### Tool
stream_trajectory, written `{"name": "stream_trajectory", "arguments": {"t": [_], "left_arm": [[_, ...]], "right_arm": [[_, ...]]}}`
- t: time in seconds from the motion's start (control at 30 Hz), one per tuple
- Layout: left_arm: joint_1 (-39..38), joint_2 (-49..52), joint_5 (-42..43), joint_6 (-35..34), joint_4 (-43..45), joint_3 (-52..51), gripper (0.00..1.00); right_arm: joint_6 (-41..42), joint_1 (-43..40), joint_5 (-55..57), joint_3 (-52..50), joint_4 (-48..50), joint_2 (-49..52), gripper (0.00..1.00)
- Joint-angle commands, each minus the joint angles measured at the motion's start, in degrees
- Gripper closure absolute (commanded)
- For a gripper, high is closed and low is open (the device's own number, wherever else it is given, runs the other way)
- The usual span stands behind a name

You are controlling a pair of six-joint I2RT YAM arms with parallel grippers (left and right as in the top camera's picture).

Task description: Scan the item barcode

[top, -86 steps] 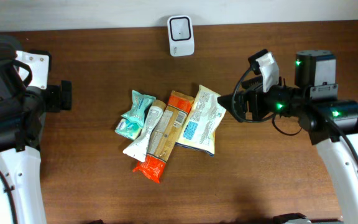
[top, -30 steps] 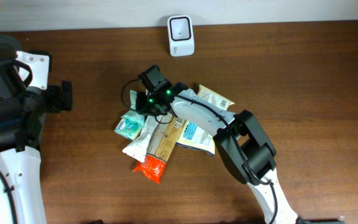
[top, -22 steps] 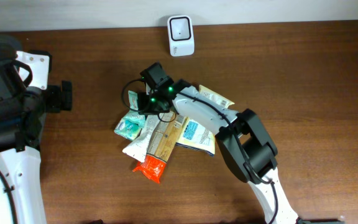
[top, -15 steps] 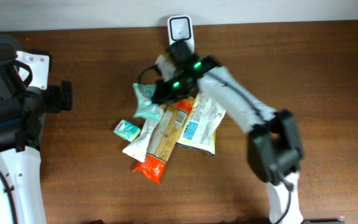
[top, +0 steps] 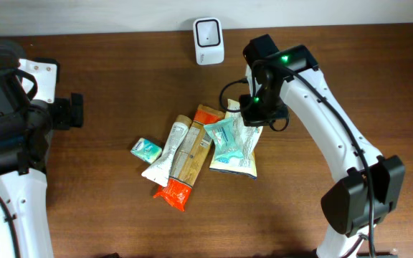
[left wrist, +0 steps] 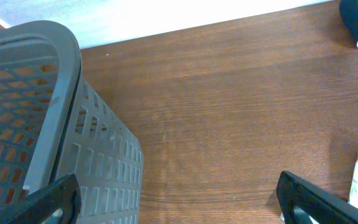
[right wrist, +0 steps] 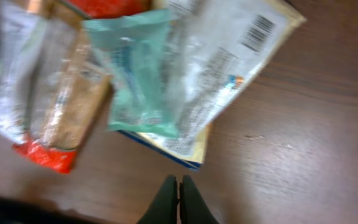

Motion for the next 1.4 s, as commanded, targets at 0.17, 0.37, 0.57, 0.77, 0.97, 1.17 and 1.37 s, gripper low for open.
{"name": "stream_trajectory", "arguments": {"t": [0.17,0.37,0.57,0.77,0.97,1.17,1.37], "left_arm": [[0.2,0.0,0.6,1.1,0.1,0.2,0.01],[0.2,0.0,0.6,1.1,0.1,0.2,0.01],[0.2,0.0,0.6,1.1,0.1,0.2,0.01],[0.2,0.0,0.6,1.1,0.1,0.2,0.01],[0.2,0.0,0.6,1.1,0.1,0.2,0.01],[0.2,0.0,0.6,1.1,0.1,0.2,0.01],[0.2,0.0,0.6,1.1,0.1,0.2,0.01]], "right_arm": [[-9.3,11.7,8.9,-5.3,8.5,0.7,0.25],[-9.7,21.3,22.5,-8.9,11.0,7.3,0.23],[-13.1,25.1,27.6,-8.9,14.0,12.3,0.22],[-13.3,26.4,37.8,-8.9,14.2,17.7,0.22],[-10.7,25.2,43.6,-10.8,14.5,18.9,0.40],[-7.5,22.4,43.1,-11.0,14.6,18.8,0.96],[-6.1,20.7,31.1,-3.1,10.0,10.6,0.96]]}}
